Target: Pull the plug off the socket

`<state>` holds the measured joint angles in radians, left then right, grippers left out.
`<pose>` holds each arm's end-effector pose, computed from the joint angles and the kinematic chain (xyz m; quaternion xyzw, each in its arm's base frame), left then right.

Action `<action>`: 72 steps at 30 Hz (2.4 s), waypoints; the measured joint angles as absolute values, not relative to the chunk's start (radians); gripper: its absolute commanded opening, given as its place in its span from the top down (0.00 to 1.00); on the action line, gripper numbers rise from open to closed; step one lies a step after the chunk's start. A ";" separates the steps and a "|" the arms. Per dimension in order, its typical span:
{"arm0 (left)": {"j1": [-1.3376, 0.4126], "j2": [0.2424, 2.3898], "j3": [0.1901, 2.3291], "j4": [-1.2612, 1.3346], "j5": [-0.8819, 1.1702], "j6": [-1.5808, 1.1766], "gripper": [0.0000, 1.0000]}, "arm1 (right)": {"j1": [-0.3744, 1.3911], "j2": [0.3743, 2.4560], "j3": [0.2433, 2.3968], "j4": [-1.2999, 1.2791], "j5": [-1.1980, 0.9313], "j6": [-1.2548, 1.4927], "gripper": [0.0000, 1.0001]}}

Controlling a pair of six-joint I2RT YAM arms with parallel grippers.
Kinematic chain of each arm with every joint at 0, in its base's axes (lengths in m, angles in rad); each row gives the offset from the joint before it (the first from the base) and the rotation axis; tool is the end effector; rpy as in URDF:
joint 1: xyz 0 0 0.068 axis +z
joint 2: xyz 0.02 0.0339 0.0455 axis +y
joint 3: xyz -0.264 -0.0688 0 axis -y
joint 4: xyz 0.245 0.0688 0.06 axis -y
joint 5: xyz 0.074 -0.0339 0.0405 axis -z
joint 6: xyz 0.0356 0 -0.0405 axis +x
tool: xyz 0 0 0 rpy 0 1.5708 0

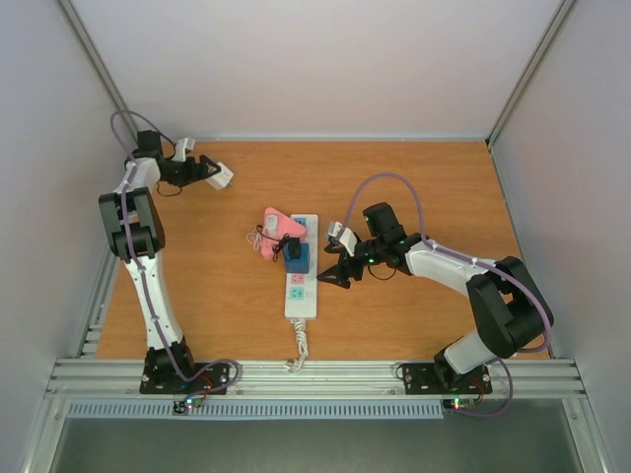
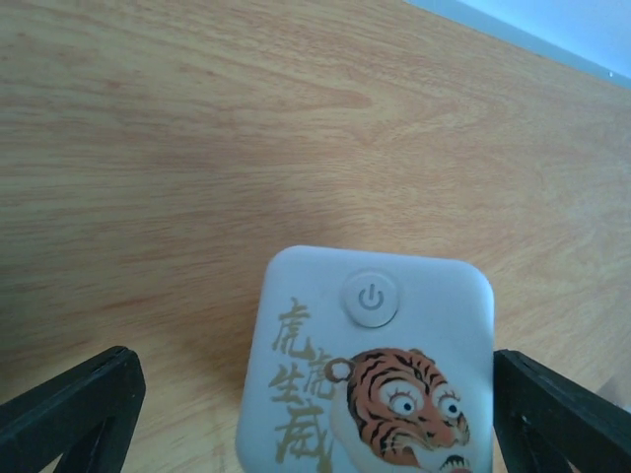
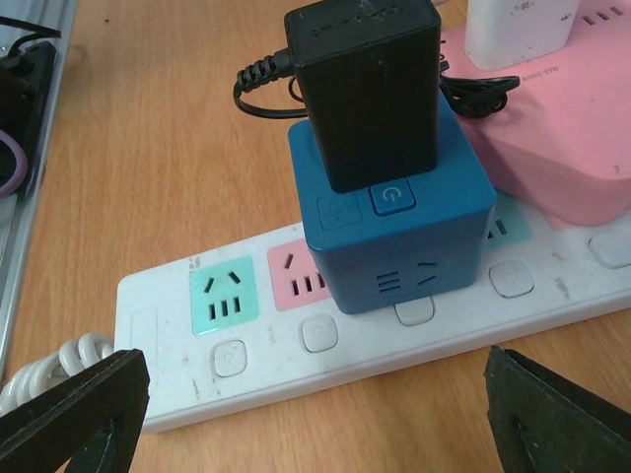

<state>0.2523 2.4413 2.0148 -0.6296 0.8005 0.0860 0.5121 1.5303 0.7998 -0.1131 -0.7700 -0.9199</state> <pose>0.5083 0.1047 0.1509 0.0249 0.8958 -0.3320 0.2945 0.2476 0.1676 0.1841 -0.6693 0.5658 0.2770 0.3939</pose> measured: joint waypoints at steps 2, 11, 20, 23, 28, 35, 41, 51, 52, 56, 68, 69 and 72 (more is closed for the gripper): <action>0.253 2.431 1.995 -0.616 0.791 0.090 0.00 | 0.511 1.530 0.800 -0.113 -0.770 -0.918 0.06; 0.251 2.289 1.875 -0.592 0.679 0.121 0.02 | 0.511 1.530 0.800 -0.111 -0.770 -0.915 0.06; 0.241 2.222 1.858 -0.599 0.616 0.226 0.21 | 0.511 1.530 0.799 -0.097 -0.777 -0.914 0.06; 0.220 2.222 1.849 -0.618 0.616 0.278 0.27 | 0.511 1.530 0.798 -0.097 -0.778 -0.912 0.06; 0.181 2.222 1.845 -0.632 0.612 0.323 0.40 | 0.511 1.528 0.794 -0.097 -0.779 -0.903 0.06; 0.174 2.252 1.886 -0.632 0.571 0.310 0.57 | 0.511 1.512 0.794 -0.099 -0.778 -0.898 0.06; 0.199 2.279 1.894 -0.630 0.538 0.279 0.63 | 0.511 1.510 0.794 -0.099 -0.778 -0.897 0.06; 0.221 2.286 1.900 -0.631 0.508 0.268 0.44 | 0.511 1.510 0.794 -0.098 -0.778 -0.896 0.06; 0.221 2.286 1.900 -0.630 0.509 0.274 0.38 | 0.511 1.510 0.794 -0.097 -0.778 -0.896 0.06; 0.221 2.268 1.892 -0.633 0.537 0.281 0.09 | 0.511 1.510 0.794 -0.093 -0.778 -0.894 0.06; 0.221 1.937 1.788 -0.616 0.609 0.334 0.00 | 0.511 1.566 0.852 -0.074 -0.780 -0.932 0.06; 0.221 1.914 1.787 -0.615 0.616 0.344 0.00 | 0.511 1.576 0.862 -0.073 -0.781 -0.937 0.06; 0.221 1.850 1.762 -0.599 0.633 0.357 0.00 | 0.511 1.607 0.891 -0.068 -0.786 -0.954 0.05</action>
<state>0.2211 1.8500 1.7618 -0.5995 0.6327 0.3573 0.5114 1.6070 0.8909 -0.0677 -0.7864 -0.9543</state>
